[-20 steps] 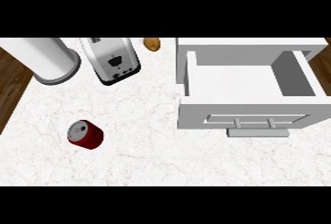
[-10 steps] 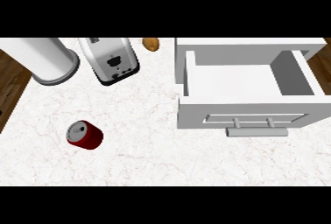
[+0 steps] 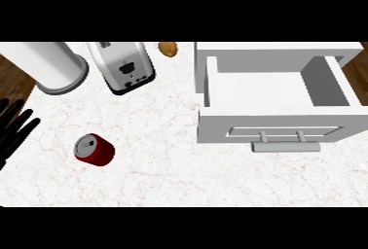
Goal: Pick up the can, place it into the drawer and close the drawer
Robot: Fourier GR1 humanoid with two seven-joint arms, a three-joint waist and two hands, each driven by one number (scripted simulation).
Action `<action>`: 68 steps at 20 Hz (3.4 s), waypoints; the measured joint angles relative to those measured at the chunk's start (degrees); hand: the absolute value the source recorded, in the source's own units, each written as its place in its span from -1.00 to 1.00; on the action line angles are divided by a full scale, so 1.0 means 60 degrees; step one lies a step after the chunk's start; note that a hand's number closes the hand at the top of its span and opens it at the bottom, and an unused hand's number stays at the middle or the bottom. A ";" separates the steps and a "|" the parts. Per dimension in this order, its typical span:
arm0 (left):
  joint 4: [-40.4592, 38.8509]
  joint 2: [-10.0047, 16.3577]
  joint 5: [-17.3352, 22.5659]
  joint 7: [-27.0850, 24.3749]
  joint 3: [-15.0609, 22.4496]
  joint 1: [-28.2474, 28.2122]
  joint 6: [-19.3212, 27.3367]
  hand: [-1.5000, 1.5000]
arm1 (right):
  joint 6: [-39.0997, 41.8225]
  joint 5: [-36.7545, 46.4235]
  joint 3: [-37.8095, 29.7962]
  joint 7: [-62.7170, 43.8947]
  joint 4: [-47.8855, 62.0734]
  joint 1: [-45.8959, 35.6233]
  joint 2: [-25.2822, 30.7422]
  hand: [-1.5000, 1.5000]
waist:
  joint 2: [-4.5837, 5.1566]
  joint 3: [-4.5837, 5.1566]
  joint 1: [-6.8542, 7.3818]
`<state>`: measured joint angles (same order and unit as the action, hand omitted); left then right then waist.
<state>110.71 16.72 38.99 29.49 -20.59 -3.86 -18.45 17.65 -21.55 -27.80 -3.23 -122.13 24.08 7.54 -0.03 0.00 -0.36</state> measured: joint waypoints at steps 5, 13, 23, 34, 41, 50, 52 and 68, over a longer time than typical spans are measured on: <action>-0.0644 -0.0371 -0.0953 -0.0418 0.0402 0.0369 0.0043 -1.00 | 0.0336 -0.0035 -0.0300 -0.0012 0.0044 0.0002 -0.0127 -1.00 | 0.0002 0.0000 -0.0004; -0.2333 -0.0836 -0.2448 -0.2038 0.0720 0.0490 -0.0383 -1.00 | 0.0836 -0.0568 -0.0960 -0.0331 -0.0102 0.0042 -0.0091 -1.00 | 0.0002 0.0001 -0.0002; -0.4259 -0.1109 -0.3810 -0.3983 0.0699 0.0643 -0.0324 -1.00 | 0.1391 -0.0786 -0.1481 -0.0548 -0.0268 0.0138 -0.0415 -1.00 | 0.0002 0.0001 0.0002; -0.7838 -0.0589 -0.4717 -0.6492 0.0311 0.1334 -0.0752 -1.00 | 0.1733 -0.0843 -0.1886 -0.0758 -0.0242 -0.0103 -0.0583 -1.00 | 0.0010 0.0004 -0.0012; -0.9903 -0.0396 -0.5108 -0.7786 0.0317 0.1861 -0.0992 -1.00 | 0.1866 -0.1098 -0.2179 -0.1093 -0.0497 -0.0117 -0.0674 -1.00 | 0.0009 0.0005 -0.0022; -1.2464 -0.0164 -0.5403 -0.9101 0.0348 0.2922 -0.1258 -1.00 | 0.2247 -0.1170 -0.2437 -0.1264 -0.0506 -0.0188 -0.0883 -1.00 | 0.0013 0.0007 -0.0037; -1.2793 -0.0251 -0.5453 -0.9273 0.0415 0.3083 -0.1238 -1.00 | 0.2213 -0.1116 -0.2363 -0.1298 -0.0634 -0.0178 -0.1024 -1.00 | 0.0012 0.0007 -0.0036; -1.3034 -0.0636 -0.4541 -0.8636 0.0516 0.4048 -0.2272 1.00 | 0.2400 -0.1648 -0.2538 -0.1817 -0.0954 0.0001 -0.1115 -1.00 | -0.0001 0.0001 -0.0013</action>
<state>32.51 12.90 11.75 -22.33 -17.49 20.43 -32.08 32.05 -31.44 -43.03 -14.14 -127.85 24.09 0.86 -0.03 0.01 -0.44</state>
